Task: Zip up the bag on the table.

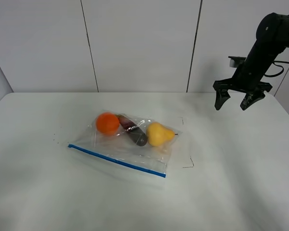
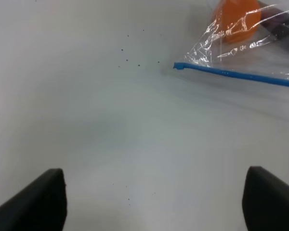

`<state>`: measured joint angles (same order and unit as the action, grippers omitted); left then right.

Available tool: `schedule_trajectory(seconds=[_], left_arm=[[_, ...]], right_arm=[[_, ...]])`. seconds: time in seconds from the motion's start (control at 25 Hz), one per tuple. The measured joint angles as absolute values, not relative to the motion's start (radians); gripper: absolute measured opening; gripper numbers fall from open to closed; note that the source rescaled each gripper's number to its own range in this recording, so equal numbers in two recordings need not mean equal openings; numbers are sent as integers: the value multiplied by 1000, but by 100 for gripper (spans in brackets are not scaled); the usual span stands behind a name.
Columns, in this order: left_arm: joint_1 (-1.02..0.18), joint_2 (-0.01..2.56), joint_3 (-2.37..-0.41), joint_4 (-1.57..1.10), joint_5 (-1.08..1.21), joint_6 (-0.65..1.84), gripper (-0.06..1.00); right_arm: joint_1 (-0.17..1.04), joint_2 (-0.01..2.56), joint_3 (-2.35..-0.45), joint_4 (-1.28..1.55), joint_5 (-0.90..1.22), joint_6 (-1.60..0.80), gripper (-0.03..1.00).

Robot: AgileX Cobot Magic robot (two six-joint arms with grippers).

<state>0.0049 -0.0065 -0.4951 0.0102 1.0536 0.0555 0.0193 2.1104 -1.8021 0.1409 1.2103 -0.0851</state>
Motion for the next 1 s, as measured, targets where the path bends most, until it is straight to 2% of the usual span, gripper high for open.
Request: schedule_trajectory(seconds=[0.24,0.4,1.0], left_arm=[[5,-7,-495,10,1054,55,94],[5,-7,-495,10,1054,55,94],[5,-7,-495,10,1054,55,94]], right_arm=[[19,2071,-1751,136,1210,-85,95],[19,1958,-1632,124,1210,-85,94],[19,1251,-864,119,1210,-57,94]])
